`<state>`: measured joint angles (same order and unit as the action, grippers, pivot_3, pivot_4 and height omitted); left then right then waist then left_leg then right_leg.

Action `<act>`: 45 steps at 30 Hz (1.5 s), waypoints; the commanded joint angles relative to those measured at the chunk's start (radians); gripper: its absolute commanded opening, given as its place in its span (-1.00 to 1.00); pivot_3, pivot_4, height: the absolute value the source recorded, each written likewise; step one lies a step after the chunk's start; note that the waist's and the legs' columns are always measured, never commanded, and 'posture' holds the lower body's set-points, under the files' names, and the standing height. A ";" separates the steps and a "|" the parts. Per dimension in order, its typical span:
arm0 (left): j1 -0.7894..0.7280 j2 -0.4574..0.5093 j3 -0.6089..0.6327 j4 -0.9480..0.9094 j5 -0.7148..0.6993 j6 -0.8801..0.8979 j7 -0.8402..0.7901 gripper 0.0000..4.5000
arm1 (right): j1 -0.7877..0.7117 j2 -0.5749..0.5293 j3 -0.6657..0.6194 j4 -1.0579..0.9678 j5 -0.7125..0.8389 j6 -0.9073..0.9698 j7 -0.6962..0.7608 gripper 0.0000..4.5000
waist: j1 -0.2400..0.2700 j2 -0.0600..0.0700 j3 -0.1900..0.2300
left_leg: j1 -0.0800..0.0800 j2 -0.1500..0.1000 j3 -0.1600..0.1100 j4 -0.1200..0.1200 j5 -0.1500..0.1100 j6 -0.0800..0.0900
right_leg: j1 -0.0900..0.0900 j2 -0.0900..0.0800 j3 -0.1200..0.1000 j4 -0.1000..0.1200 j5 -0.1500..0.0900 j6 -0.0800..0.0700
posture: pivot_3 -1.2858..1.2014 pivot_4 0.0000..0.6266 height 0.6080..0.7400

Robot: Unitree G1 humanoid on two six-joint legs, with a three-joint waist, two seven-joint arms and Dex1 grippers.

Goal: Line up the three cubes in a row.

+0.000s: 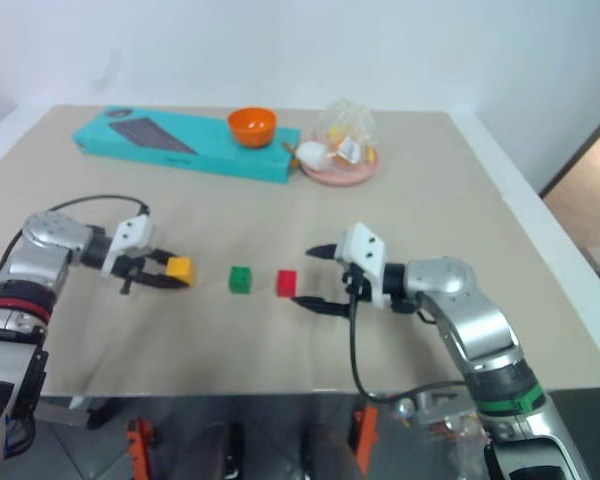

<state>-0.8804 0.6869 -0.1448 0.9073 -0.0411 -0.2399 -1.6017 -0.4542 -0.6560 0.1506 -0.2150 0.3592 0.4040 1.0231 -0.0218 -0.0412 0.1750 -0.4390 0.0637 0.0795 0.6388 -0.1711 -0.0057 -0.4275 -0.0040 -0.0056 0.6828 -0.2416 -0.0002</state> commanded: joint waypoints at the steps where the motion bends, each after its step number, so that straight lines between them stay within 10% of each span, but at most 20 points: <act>1: -0.008 0.004 -0.018 -0.019 -0.021 -0.024 -0.013 -0.40 | 0.006 -0.006 -0.038 -0.042 0.019 -0.010 0.001 1.00 | 0.000 0.000 0.000 | 0.000 0.000 0.000 0.000 0.000 0.000 | 0.000 0.000 0.000 0.000 0.000 0.000 | 0.03 -0.52 1.00; 15: -0.020 0.012 -0.088 0.017 -0.011 -0.060 -0.013 -0.40 | 0.004 0.004 -0.049 -0.050 0.088 -0.008 0.026 1.00 | 0.000 0.000 0.000 | 0.000 0.000 0.000 0.000 0.000 0.000 | 0.000 0.000 0.000 0.000 0.000 0.000 | 0.03 -0.52 1.00; 23: -0.043 0.041 -0.079 -0.011 -0.028 -0.044 -0.013 0.97 | -0.004 0.001 -0.044 -0.039 0.072 -0.020 0.025 1.00 | 0.000 0.000 0.000 | 0.000 0.000 0.000 0.000 0.000 0.000 | 0.000 0.000 0.000 0.000 0.000 0.000 | 0.03 -0.52 1.00; 32: -0.020 0.065 0.111 -0.407 -0.287 0.495 0.142 1.00 | 0.000 0.025 -0.123 -0.100 0.133 0.046 -0.073 1.00 | 0.000 0.000 0.000 | 0.000 0.002 -0.002 0.000 0.000 0.000 | 0.001 0.000 0.000 0.000 0.000 0.000 | 0.03 -0.52 1.00; 45: 0.204 -0.227 0.104 -0.722 -0.201 0.495 0.635 1.00 | -0.153 0.140 -0.101 0.208 -0.049 -0.094 -0.225 1.00 | 0.000 0.000 0.000 | 0.001 0.000 0.000 0.002 0.001 0.001 | 0.002 0.000 0.006 0.000 0.003 0.003 | 0.03 -0.52 1.00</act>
<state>-0.6777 0.4608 -0.0450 0.2435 -0.2419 0.2511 -0.9980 -0.5810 -0.5178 0.0630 -0.0081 0.3201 0.3373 0.8083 -0.0220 -0.0409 0.1750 -0.4378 0.0633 0.0800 0.6407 -0.1703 -0.0047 -0.4255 -0.0037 0.0005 0.6830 -0.2385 0.0032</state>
